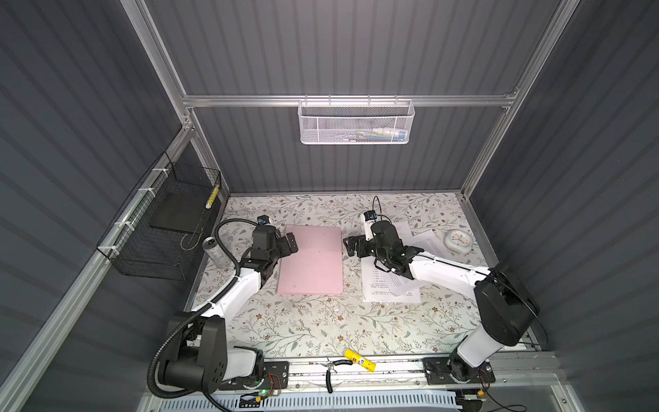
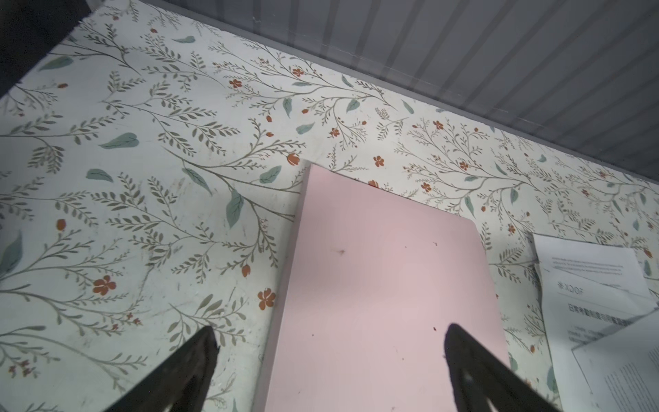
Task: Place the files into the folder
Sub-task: 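Move left gripper to folder's near edge while right gripper reaches its far edge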
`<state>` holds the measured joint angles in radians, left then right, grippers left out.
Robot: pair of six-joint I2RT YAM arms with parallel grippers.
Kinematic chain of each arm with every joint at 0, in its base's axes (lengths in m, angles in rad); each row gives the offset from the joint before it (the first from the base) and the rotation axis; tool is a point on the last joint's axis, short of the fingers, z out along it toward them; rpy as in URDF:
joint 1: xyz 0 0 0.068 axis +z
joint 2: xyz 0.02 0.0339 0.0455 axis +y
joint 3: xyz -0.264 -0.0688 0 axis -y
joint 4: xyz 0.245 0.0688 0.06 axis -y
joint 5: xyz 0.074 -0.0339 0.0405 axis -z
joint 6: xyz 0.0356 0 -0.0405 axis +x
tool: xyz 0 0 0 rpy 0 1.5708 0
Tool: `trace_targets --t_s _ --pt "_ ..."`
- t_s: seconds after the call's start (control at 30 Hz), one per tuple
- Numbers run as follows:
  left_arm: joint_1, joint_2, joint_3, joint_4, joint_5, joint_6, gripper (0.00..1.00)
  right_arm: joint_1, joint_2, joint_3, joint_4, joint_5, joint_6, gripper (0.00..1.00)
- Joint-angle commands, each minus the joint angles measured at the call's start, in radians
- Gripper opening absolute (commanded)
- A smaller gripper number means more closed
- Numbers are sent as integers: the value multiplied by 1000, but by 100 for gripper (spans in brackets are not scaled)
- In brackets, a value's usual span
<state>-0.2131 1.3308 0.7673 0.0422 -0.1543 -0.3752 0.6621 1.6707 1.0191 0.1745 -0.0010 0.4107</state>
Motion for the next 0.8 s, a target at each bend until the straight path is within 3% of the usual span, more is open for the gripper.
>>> trace_targets --t_s 0.0,0.07,0.23,0.43,0.77 --pt "12 -22 -46 29 -103 -25 100 -32 48 39 -26 -172 137 99" --pt "32 -39 -86 65 -79 -47 100 -36 78 73 -64 -210 138 99" --pt "44 50 -2 -46 7 1 99 -50 103 31 56 -320 189 99" --pt "43 76 -38 6 49 14 98 -86 209 87 46 -469 267 79" --pt "44 179 -51 51 78 16 98 -89 322 153 -6 -539 299 79"
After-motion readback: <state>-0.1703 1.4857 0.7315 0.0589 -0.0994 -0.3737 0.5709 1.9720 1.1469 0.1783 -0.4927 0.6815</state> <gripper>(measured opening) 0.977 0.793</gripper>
